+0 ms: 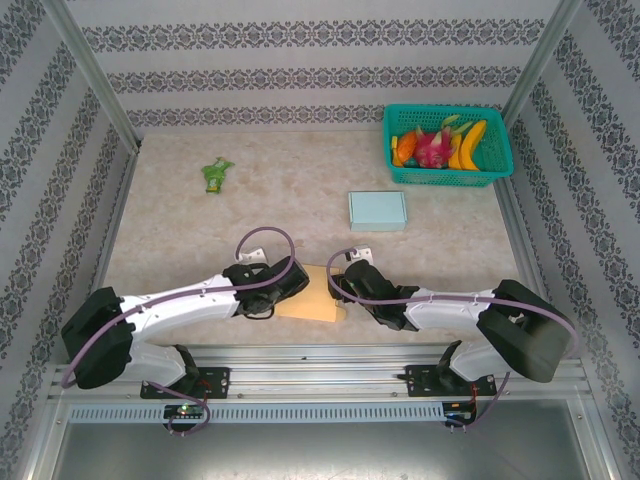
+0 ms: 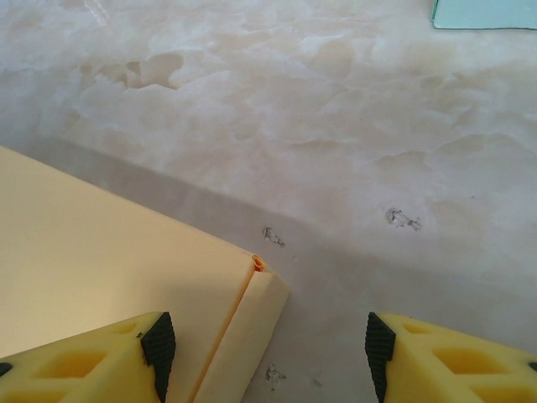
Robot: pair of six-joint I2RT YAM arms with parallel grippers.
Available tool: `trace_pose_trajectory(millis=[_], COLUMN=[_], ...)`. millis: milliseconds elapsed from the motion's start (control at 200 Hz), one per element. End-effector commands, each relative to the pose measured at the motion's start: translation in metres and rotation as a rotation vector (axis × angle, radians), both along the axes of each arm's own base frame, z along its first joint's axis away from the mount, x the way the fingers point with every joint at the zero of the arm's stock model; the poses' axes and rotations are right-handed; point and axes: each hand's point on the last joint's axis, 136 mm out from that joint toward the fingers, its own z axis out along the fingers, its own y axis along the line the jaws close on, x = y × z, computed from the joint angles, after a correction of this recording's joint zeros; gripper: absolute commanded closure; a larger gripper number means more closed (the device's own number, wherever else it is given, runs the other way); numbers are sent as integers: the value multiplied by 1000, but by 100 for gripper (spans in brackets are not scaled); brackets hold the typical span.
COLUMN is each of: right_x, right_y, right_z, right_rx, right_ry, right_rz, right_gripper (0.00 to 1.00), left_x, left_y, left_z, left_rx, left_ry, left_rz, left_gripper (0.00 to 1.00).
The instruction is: Fold the paper box
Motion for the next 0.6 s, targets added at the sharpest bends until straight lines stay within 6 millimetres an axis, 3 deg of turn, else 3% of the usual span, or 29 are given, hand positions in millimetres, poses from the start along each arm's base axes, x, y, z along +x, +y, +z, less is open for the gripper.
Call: trace_pose_trajectory(millis=[0, 160, 325, 595], right_x=[-11, -13, -14, -15], right_y=[1, 1, 0, 0], right_z=[-10, -11, -13, -12], right_rx=[-19, -12, -15, -4], right_ry=[24, 24, 26, 24], right_rz=[45, 50, 52, 54], right_gripper=[36, 36, 36, 36], left_x=[-10, -3, -1, -5], left_y=[3, -5, -20, -14], left_z=[-3, 1, -8, -21], left_rx=[3, -14, -62, -23], left_ry=[43, 33, 56, 79], left_rz=[52, 70, 60, 76], left_gripper=[0, 0, 0, 0])
